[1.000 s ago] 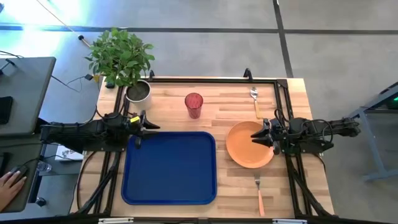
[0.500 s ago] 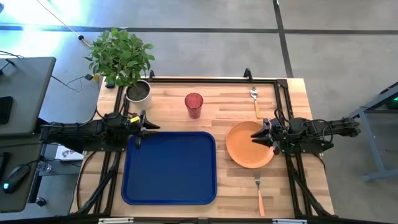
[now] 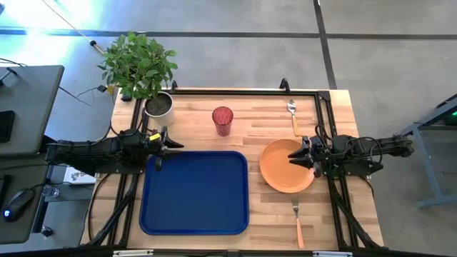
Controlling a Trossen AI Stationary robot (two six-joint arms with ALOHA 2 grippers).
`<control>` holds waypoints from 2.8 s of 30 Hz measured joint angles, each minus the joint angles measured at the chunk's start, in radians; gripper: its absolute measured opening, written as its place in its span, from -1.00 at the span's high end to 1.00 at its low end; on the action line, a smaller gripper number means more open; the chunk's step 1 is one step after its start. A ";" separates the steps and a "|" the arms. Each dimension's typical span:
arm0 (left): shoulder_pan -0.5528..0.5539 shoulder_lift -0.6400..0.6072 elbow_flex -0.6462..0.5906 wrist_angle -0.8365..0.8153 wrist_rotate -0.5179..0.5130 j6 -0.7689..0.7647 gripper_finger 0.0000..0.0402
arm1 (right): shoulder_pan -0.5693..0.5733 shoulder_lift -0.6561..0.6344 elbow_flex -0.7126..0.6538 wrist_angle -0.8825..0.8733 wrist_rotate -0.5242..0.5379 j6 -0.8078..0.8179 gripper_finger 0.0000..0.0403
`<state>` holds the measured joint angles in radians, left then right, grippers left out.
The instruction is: Pick and place plate/cup/fork/spoon on tray
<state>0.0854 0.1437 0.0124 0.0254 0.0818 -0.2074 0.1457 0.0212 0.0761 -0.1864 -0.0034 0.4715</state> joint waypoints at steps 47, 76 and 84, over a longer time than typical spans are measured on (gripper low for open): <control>0.000 0.000 0.000 0.000 0.000 0.000 0.43 | 0.000 0.000 0.000 0.000 0.000 0.000 0.46; 0.000 0.000 0.000 0.003 -0.066 0.028 0.43 | 0.000 0.000 0.000 0.102 0.052 0.114 0.46; 0.000 0.000 0.000 0.029 -0.076 -0.109 0.43 | 0.000 0.000 0.000 0.283 0.278 0.113 0.46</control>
<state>0.0855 0.1436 0.0126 0.0546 0.0063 -0.3162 0.1459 0.0208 0.0761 0.0964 0.2748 0.5847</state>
